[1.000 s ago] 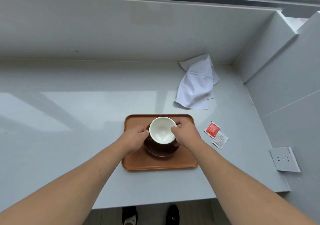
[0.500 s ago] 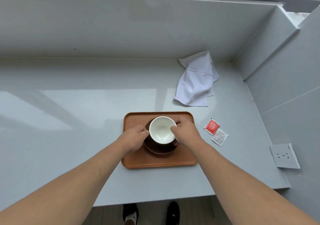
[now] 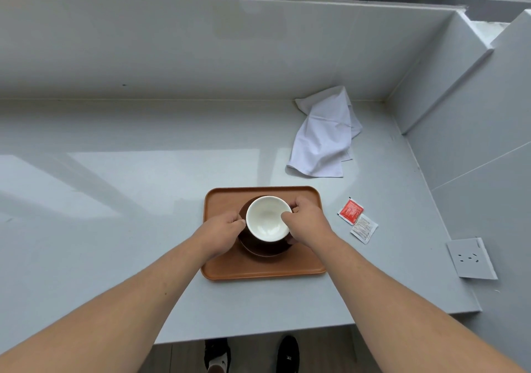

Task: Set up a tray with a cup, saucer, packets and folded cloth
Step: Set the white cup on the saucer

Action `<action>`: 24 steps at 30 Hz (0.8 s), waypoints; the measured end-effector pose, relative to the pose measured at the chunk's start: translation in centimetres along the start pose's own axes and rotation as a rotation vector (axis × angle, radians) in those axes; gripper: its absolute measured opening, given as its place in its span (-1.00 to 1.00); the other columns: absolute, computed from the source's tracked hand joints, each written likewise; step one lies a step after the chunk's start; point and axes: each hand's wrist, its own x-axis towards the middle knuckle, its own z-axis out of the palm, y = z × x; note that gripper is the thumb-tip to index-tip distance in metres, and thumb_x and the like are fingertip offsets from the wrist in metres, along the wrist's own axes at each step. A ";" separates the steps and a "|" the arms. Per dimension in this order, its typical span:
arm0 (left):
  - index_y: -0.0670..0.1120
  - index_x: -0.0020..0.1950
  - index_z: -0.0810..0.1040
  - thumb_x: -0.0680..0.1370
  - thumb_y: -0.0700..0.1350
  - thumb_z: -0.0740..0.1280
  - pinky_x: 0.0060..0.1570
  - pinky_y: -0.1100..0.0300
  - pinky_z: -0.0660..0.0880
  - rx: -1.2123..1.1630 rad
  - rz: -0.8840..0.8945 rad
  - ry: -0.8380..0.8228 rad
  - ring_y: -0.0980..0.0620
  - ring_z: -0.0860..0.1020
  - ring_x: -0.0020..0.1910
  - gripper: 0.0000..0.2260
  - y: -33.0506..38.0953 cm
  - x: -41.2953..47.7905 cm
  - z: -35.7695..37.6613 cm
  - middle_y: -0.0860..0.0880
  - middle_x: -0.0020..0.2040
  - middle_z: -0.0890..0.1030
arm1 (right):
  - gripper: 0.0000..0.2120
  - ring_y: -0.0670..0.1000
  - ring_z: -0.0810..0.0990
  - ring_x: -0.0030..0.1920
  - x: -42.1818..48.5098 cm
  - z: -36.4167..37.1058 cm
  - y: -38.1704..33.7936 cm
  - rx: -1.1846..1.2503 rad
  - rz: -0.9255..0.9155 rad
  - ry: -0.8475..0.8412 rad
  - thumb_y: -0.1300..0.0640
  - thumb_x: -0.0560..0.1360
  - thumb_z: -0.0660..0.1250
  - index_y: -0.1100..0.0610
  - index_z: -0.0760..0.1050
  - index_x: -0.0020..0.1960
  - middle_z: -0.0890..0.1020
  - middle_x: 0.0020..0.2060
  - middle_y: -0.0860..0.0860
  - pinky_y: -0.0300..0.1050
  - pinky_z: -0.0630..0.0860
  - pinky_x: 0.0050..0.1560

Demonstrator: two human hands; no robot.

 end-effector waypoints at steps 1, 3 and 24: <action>0.03 -0.14 0.55 0.60 0.05 0.23 -0.08 0.03 0.52 0.001 0.003 0.001 0.00 0.58 -0.15 -0.80 0.0 0.0 0.0 0.01 -0.15 0.66 | -0.83 0.15 0.71 -0.23 0.0 0.0 0.0 0.000 -0.002 -0.002 0.18 0.46 0.25 -0.01 0.49 0.01 0.65 -0.06 0.05 -0.15 0.61 -0.45; 0.02 -0.14 0.55 0.61 0.05 0.23 -0.09 0.02 0.51 0.001 0.006 0.004 -0.01 0.57 -0.16 -0.80 -0.1 0.0 0.1 -0.01 -0.15 0.66 | -0.83 0.16 0.71 -0.19 0.1 0.1 0.1 0.007 -0.004 -0.002 0.19 0.46 0.25 -0.01 0.49 0.01 0.65 -0.05 0.07 -0.09 0.66 -0.40; 0.14 -0.05 0.49 0.51 0.22 0.22 -0.23 0.12 0.47 0.090 0.020 0.061 0.09 0.61 -0.17 -0.81 -0.5 -0.3 -0.2 0.12 -0.19 0.65 | -0.69 0.04 0.58 -0.03 0.3 0.3 1.7 -0.149 -0.090 0.101 0.03 0.40 0.31 -0.09 0.51 0.14 0.61 -0.01 -0.02 -0.10 0.51 -0.17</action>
